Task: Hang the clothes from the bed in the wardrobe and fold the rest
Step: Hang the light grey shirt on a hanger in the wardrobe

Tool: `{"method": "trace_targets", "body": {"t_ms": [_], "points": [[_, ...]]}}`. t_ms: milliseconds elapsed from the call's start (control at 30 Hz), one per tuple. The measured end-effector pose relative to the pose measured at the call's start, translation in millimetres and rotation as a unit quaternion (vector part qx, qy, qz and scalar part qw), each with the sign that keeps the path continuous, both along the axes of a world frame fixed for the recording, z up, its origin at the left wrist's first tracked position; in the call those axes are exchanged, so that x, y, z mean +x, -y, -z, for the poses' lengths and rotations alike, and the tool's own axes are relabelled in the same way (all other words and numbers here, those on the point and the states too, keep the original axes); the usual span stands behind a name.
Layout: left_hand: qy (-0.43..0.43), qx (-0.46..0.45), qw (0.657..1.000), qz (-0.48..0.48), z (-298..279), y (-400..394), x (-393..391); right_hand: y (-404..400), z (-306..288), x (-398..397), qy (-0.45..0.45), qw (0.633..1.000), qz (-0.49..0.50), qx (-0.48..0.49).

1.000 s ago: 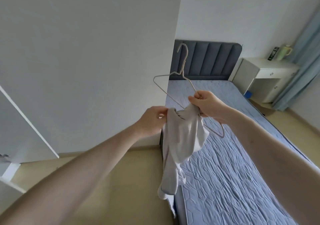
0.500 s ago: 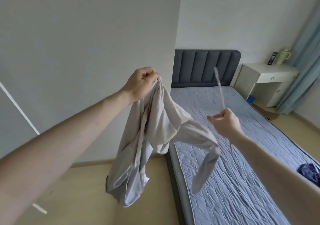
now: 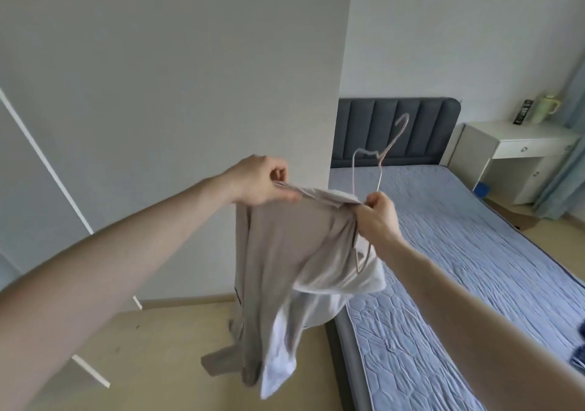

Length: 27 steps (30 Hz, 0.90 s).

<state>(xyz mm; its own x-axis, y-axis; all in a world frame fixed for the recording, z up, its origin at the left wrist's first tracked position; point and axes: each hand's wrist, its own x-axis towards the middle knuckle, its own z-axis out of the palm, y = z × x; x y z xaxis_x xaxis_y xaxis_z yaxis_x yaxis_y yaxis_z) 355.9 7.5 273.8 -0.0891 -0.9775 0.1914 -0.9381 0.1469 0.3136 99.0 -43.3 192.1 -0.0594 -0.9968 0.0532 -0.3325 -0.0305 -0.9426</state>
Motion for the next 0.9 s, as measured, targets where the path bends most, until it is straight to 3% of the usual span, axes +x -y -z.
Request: {"method": "trace_targets", "body": {"t_ms": [67, 133, 300, 367, 433, 533, 600, 700, 800, 900], "points": [[0.127, 0.078, 0.988, -0.029, 29, -6, 21, 8, -11, -1, -0.023, 0.999, -0.017, -0.041], [0.195, 0.117, 0.973, -0.05, 59, -6, 36, 13, -25, 2, -0.053, 0.995, -0.031, -0.078], [0.165, 0.187, 0.961, -0.115, 126, -14, 76, 35, -43, -22, -0.047, 0.996, -0.007, -0.072], [0.08, 0.201, 0.963, -0.164, 144, -15, 90, 43, -44, -39, -0.082, 0.994, 0.001, -0.076], [-0.058, 0.17, 0.964, -0.196, 145, -9, 97, 49, -41, -57, -0.139, 0.987, -0.009, -0.087], [-0.231, 0.082, 0.936, -0.254, 127, 4, 92, 55, -29, -83, -0.209, 0.974, 0.001, -0.091], [-0.235, 0.001, 0.938, -0.256, 110, 15, 76, 55, -19, -96, -0.252, 0.964, 0.018, -0.083], [-0.221, -0.111, 0.952, -0.181, 70, 27, 31, 46, -1, -96, -0.288, 0.956, 0.006, -0.056], [-0.217, -0.165, 0.959, -0.084, 33, 33, -24, 23, 13, -67, -0.214, 0.974, -0.063, -0.029], [-0.194, -0.145, 0.97, -0.008, 20, 36, -81, 0, 19, -24, -0.117, 0.988, -0.094, -0.031]]}}
